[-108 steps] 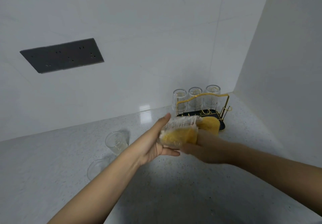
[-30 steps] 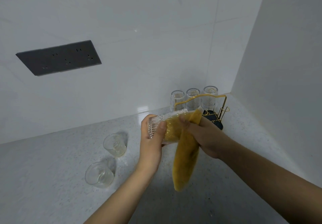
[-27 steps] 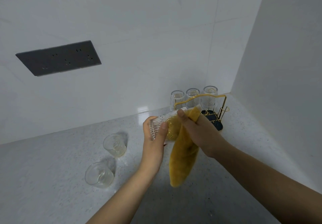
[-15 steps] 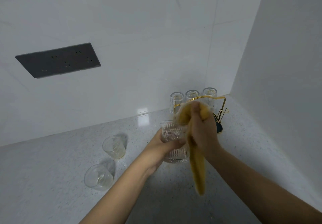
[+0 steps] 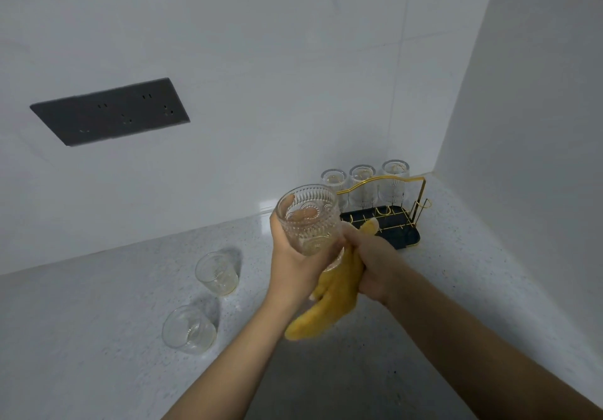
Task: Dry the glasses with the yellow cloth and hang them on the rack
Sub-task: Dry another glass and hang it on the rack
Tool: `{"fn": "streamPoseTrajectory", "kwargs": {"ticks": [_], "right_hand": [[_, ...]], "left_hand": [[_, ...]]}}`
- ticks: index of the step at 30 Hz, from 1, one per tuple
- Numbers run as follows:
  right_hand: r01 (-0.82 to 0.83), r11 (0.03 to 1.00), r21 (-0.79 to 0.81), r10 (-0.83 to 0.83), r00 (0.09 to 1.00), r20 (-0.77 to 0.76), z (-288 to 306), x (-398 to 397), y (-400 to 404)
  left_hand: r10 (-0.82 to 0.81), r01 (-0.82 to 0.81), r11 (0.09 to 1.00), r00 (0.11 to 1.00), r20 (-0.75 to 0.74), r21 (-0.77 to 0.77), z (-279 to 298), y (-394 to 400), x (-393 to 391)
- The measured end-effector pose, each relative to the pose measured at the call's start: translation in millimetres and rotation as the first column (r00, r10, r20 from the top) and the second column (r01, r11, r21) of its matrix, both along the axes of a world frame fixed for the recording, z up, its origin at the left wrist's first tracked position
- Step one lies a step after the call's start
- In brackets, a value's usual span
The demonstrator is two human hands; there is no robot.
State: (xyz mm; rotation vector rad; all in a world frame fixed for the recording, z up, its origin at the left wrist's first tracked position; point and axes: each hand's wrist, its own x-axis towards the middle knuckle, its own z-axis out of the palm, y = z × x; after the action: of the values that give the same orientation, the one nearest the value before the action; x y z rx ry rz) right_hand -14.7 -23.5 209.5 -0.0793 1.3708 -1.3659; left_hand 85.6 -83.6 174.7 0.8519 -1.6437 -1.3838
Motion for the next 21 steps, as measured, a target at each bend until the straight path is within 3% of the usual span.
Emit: {"fn": "streamPoseTrajectory", "kwargs": {"ticks": [4, 9, 13, 16, 19, 21], "right_hand": [[0.041, 0.998, 0.042, -0.037, 0.995, -0.093, -2.3, -7.5, 7.2], [0.068, 0.993, -0.100, -0.087, 0.977, -0.195, -5.2, 4.2, 11.9], [-0.010, 0.954, -0.300, -0.070, 0.965, -0.254, 6.1, 13.5, 14.3], [-0.039, 0.902, -0.429, -0.163, 0.891, -0.424, 7.1, 16.9, 7.4], [-0.008, 0.907, -0.421, -0.286, 0.722, -0.630, -1.2, 13.6, 2.2], [0.007, 0.914, -0.406, -0.267, 0.765, -0.587, -3.7, 6.3, 1.4]], "left_hand": [[0.059, -0.061, 0.996, 0.998, 0.028, 0.063, -0.3, -10.3, 10.6], [0.036, -0.049, 0.979, 0.997, 0.068, 0.200, -0.6, -13.0, 14.2], [-0.171, 0.125, 0.962, 0.969, 0.178, 0.242, 10.1, -5.2, 17.5], [-0.346, 0.288, 0.921, 0.914, 0.211, 0.262, 16.1, -2.4, 18.1], [-0.477, 0.411, 0.827, 0.874, 0.092, 0.384, 16.0, -6.5, 22.8], [-0.509, 0.467, 0.705, 0.857, -0.078, 0.533, 13.0, -7.0, 27.1]]}}
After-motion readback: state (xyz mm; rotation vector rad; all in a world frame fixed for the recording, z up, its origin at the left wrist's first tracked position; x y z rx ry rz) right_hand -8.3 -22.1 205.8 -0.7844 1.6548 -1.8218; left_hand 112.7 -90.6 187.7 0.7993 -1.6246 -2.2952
